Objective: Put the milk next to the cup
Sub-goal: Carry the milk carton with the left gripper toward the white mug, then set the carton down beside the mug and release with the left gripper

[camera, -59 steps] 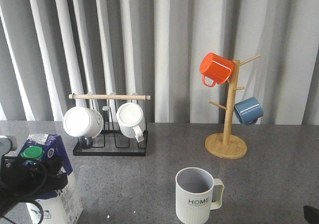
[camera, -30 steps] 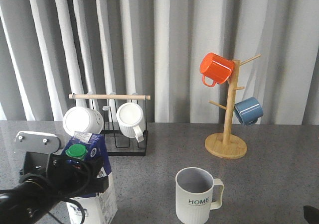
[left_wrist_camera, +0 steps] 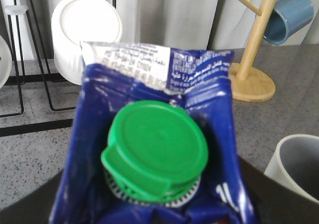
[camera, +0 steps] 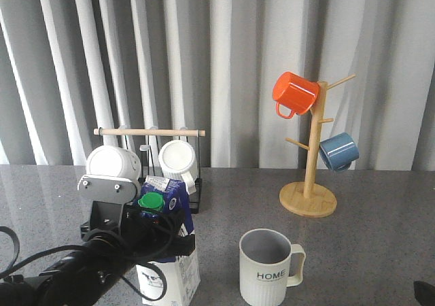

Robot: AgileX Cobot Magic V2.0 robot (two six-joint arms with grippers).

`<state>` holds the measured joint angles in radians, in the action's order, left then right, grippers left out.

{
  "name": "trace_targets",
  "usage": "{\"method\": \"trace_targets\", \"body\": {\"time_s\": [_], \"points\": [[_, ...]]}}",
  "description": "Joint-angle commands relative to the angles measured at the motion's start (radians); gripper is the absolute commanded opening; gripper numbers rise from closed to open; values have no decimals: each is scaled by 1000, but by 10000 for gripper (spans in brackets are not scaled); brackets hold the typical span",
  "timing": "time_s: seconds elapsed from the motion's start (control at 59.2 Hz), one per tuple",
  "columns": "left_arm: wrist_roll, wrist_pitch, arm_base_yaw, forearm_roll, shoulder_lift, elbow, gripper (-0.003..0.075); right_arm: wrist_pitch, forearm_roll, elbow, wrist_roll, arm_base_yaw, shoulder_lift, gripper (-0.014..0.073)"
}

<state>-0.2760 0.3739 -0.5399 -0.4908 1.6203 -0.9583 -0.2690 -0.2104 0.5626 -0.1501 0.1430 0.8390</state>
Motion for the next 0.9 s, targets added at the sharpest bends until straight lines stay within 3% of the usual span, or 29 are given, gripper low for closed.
{"method": "trace_targets", "body": {"time_s": [0.0,0.186,0.54,0.659,0.878], "points": [[-3,86,-10,-4,-22,-51,406,64,-14,29,7,-8,-10,328],[-101,81,-10,-15,-2,-65,406,64,-14,29,7,-8,-10,328],[-102,79,-10,-64,-1,-66,410,64,-14,29,7,-8,-10,328],[-102,79,-9,-64,-1,-66,453,64,-14,29,7,-8,-10,328],[-102,82,-9,-65,-2,-66,603,64,-14,29,7,-8,-10,328]]}}
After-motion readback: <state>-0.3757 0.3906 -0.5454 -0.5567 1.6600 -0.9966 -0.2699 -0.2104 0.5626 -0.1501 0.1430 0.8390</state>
